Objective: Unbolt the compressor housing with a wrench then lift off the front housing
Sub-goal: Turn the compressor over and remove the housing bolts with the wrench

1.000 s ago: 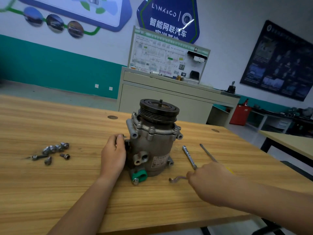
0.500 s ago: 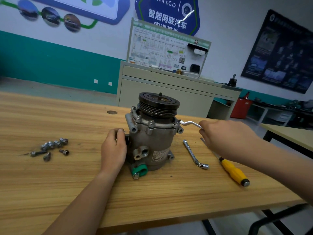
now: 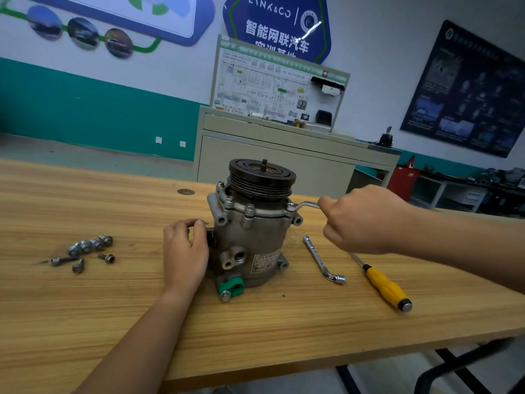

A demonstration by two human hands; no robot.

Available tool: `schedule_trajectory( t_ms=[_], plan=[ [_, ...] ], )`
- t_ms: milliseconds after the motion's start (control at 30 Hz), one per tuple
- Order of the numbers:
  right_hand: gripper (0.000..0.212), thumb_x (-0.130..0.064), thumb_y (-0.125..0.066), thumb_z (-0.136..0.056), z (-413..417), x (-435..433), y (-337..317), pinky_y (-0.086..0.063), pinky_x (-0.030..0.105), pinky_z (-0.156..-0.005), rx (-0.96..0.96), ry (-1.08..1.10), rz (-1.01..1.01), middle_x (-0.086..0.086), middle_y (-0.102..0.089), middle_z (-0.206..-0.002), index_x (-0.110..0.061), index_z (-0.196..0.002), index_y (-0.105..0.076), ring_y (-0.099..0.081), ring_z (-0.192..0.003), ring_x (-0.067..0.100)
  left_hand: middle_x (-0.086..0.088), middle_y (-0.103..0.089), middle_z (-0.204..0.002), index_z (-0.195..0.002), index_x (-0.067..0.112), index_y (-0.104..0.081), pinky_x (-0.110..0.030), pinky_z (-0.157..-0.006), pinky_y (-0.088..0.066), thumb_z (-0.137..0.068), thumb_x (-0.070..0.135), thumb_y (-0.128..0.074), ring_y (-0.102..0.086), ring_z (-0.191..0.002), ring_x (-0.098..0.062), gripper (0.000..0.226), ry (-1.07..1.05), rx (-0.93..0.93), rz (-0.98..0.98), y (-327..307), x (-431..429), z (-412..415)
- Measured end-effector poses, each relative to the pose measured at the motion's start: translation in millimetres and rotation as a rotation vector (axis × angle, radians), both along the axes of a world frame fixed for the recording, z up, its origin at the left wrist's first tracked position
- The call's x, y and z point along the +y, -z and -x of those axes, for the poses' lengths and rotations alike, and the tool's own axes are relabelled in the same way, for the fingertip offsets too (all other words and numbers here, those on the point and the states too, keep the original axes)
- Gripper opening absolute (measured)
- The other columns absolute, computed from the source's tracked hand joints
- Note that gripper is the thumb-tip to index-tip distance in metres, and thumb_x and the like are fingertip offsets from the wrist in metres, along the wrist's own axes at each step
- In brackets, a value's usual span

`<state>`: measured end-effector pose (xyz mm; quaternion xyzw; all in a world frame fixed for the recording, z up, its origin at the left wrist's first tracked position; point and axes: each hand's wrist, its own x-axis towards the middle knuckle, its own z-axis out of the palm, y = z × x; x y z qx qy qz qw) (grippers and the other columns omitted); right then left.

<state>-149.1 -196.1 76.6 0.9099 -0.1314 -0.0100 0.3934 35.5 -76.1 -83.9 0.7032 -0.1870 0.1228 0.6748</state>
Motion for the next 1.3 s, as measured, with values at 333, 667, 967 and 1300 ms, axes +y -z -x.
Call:
schedule_trajectory(
  t_ms=[333,667,967,1300],
  plan=[
    [0.021,-0.021,-0.036,-0.098,-5.6,-27.8,-1.2,-0.025,0.022,-0.04,0.053,-0.041,0.059,-0.004,-0.039,-0.057,-0.012,-0.116,-0.038,-0.033,-0.044,0.009,0.0,-0.014,-0.156,-0.149,0.018,-0.016,-0.037,-0.112,-0.021,-0.086,0.038,-0.061,-0.016,-0.141,-0.016,0.08,0.255,-0.056,-0.021,3.7,3.0,6.9],
    [0.032,-0.001,-0.043,-0.092,-70.2,-52.1,22.5,-0.028,0.035,-0.104,-0.24,-0.141,0.03,0.009,-0.06,-0.115,-0.007,-0.123,-0.046,-0.056,-0.105,0.026,0.004,-0.007,-0.157,-0.15,0.023,-0.001,-0.045,-0.115,-0.022,-0.044,0.064,-0.07,-0.013,-0.143,-0.016,0.133,0.367,-0.05,-0.191,6.9,5.9,9.1],
    [0.029,-0.027,-0.029,-0.101,-25.2,-38.3,17.9,-0.029,0.029,-0.049,-0.737,-0.128,-0.296,-0.003,-0.044,-0.064,-0.008,-0.113,-0.047,-0.043,-0.054,0.02,-0.001,-0.031,-0.147,-0.148,0.016,-0.022,-0.039,-0.108,-0.035,-0.059,0.049,-0.079,-0.033,-0.132,-0.015,0.111,0.338,-0.101,-0.187,4.1,7.0,10.5],
    [0.019,-0.021,-0.037,-0.098,8.5,-8.8,24.6,-0.027,0.025,-0.041,-0.35,0.066,-0.133,-0.005,-0.034,-0.059,-0.02,-0.117,-0.04,-0.033,-0.05,0.011,-0.003,-0.037,-0.141,-0.143,0.013,-0.032,-0.037,-0.104,-0.039,-0.065,0.041,-0.08,-0.04,-0.125,-0.016,0.095,0.304,-0.153,-0.201,3.2,7.8,10.3]
  ],
)
